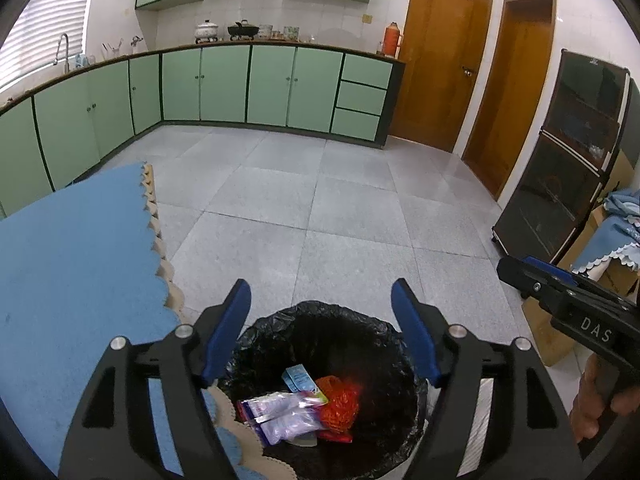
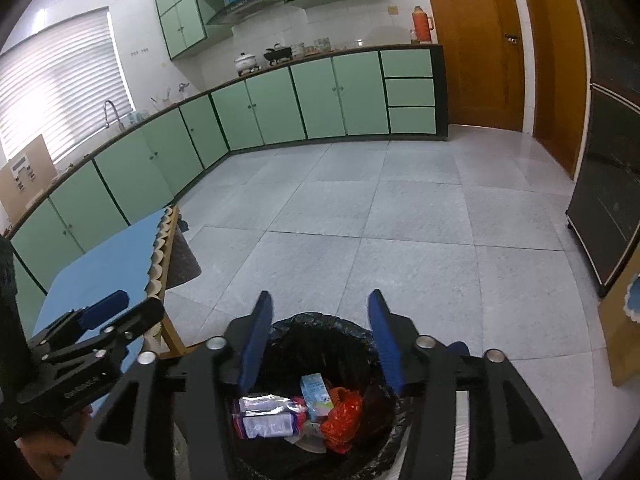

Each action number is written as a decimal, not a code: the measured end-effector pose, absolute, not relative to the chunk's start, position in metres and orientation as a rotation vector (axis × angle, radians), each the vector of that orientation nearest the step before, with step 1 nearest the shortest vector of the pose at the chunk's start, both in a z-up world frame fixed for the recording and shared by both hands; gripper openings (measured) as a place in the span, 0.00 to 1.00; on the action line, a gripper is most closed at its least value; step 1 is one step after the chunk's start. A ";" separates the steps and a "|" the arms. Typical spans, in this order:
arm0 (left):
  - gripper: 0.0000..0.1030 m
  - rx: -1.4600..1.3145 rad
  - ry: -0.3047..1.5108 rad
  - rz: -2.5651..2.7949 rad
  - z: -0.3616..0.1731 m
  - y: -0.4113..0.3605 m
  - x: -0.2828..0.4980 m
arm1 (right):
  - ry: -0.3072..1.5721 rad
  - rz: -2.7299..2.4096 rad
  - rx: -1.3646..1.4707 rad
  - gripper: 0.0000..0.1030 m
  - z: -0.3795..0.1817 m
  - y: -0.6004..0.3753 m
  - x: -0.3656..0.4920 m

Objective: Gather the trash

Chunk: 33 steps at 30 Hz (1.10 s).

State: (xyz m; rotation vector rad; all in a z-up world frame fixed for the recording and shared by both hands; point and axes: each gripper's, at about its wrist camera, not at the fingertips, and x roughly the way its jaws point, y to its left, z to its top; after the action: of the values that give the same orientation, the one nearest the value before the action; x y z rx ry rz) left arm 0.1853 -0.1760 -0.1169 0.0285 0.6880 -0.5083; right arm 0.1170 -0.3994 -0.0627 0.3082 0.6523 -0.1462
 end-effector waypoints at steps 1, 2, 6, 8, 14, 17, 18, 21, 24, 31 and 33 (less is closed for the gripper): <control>0.71 0.028 0.685 -0.506 -0.115 -0.175 0.185 | 0.647 -0.149 0.308 0.60 -0.061 -0.400 0.116; 0.73 0.025 0.681 -0.505 -0.112 -0.173 0.185 | 0.642 -0.152 0.303 0.63 -0.060 -0.399 0.115; 0.81 0.008 0.654 -0.494 -0.100 -0.160 0.181 | 0.612 -0.160 0.269 0.86 -0.051 -0.394 0.108; 0.85 0.005 0.639 -0.488 -0.094 -0.154 0.178 | 0.599 -0.165 0.255 0.93 -0.047 -0.392 0.104; 0.89 0.008 0.596 -0.461 -0.072 -0.127 0.164 | 0.595 -0.181 0.225 0.94 -0.035 -0.387 0.089; 0.90 0.018 0.576 -0.452 -0.063 -0.117 0.154 | 0.590 -0.170 0.204 0.94 -0.027 -0.381 0.083; 0.90 0.021 0.569 -0.448 -0.060 -0.114 0.151 | 0.587 -0.165 0.199 0.94 -0.025 -0.381 0.080; 0.91 0.022 0.556 -0.437 -0.050 -0.106 0.139 | 0.567 -0.137 0.188 0.94 -0.013 -0.369 0.070; 0.91 0.029 0.528 -0.422 -0.038 -0.099 0.126 | 0.543 -0.103 0.183 0.94 0.000 -0.359 0.061; 0.91 0.020 0.508 -0.376 -0.019 -0.084 0.100 | 0.479 -0.050 0.138 0.94 0.029 -0.330 0.039; 0.91 0.017 0.511 -0.368 -0.016 -0.080 0.095 | 0.466 -0.039 0.132 0.94 0.034 -0.324 0.033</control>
State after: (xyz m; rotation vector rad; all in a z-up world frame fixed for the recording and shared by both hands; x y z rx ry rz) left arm 0.0946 -0.0797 -0.0164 0.0168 0.5106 -0.3684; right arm 0.0332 -0.3244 0.0337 0.1324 0.4660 -0.0394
